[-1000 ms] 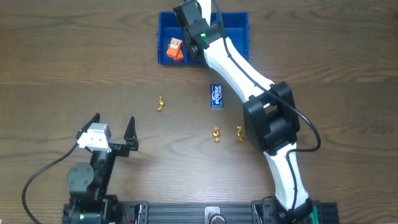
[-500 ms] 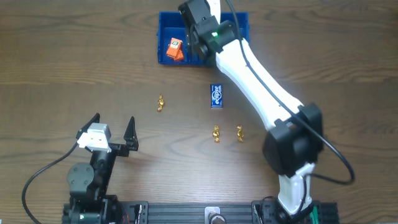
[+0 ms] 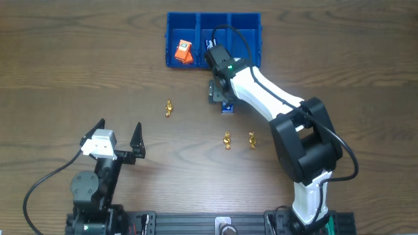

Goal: Sort Candies Into Trays

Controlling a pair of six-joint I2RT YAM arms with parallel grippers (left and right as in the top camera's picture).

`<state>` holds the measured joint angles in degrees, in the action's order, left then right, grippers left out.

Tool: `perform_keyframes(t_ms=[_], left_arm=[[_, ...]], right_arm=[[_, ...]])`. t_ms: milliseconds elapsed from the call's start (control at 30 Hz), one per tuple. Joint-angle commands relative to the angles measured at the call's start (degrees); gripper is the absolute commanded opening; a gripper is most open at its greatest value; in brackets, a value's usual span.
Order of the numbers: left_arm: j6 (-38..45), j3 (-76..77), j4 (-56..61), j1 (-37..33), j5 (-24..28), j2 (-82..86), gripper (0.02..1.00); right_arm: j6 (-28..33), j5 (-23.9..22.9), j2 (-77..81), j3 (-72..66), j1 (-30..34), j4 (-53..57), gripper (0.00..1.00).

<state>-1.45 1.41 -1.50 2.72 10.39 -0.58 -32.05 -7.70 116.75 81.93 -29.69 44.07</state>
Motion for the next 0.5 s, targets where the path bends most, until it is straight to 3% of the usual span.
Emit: perform_keyframes(t_ms=[33, 400, 500], left_arm=[[0.2, -1.1, -1.9, -0.2, 1.1, 0.3, 0.996], [0.2, -1.1, -1.9, -0.2, 1.1, 0.3, 0.998], [0.2, -1.1, -1.9, -0.2, 1.1, 0.3, 0.998]], right_arm=[[-1.2, 1.4, 1.8, -0.1, 0.6, -0.3, 0.866], [-1.2, 3.1, 3.0, -0.2, 0.5, -0.3, 0.588], [-1.2, 3.1, 3.0, -0.2, 0.5, -0.3, 0.461]])
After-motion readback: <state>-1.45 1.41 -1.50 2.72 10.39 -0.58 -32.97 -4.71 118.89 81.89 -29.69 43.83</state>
